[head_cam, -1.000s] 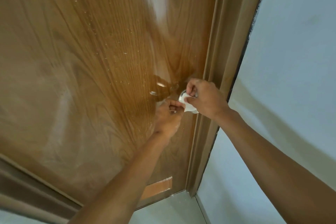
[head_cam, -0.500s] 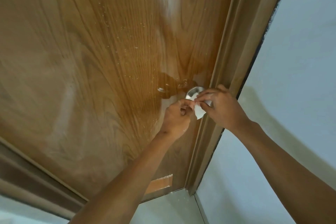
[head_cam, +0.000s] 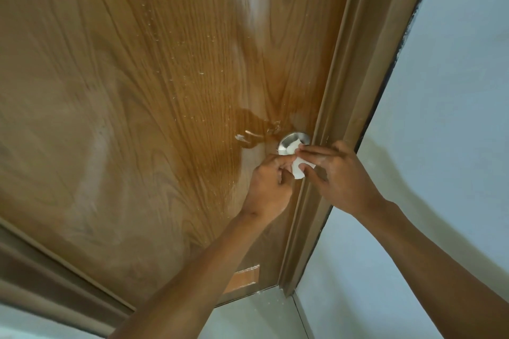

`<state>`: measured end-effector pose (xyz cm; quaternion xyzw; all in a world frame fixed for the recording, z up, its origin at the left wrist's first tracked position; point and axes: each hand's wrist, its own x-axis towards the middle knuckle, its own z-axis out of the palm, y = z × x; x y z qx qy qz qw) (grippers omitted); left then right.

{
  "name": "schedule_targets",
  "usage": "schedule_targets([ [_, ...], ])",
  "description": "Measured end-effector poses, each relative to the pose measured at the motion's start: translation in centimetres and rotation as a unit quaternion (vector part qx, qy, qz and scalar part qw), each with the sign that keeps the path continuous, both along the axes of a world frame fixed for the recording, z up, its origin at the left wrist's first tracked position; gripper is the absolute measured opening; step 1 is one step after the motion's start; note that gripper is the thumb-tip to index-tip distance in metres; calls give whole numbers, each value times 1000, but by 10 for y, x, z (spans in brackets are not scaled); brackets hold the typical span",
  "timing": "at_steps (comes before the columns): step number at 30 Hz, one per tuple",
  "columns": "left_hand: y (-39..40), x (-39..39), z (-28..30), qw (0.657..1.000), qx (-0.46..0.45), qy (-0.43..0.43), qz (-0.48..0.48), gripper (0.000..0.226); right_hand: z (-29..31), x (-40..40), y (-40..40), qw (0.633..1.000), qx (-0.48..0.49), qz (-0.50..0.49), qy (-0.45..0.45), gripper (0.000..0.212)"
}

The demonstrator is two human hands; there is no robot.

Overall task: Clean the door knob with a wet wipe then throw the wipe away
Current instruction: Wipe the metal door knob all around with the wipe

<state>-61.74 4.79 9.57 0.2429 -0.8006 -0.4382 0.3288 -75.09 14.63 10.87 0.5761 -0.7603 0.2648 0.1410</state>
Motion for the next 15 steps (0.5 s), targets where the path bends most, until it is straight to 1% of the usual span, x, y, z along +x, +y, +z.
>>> schedule_targets([
  [2,-2,-4,3,1000,10,-3,8,35,2,2,-4,1000,5,0,6,45],
  [4,-5,-9,6,999,21,-24,12,37,6,3,-10,1000,24,5,2,50],
  [6,-6,-13,8,999,22,-42,14,39,7,2,-14,999,33,-5,-31,58],
  [9,-9,-14,9,999,21,-43,12,40,5,-5,-14,992,17,-48,-116,56],
  [11,-12,-15,11,999,32,-43,10,41,5,-6,-13,993,-2,-56,-106,58],
  [13,-13,-16,13,999,20,-34,-3,41,6,-3,-13,997,-10,-12,-76,58],
  [15,-14,-16,14,1000,9,-25,-13,41,3,-1,-13,995,14,33,-91,59],
])
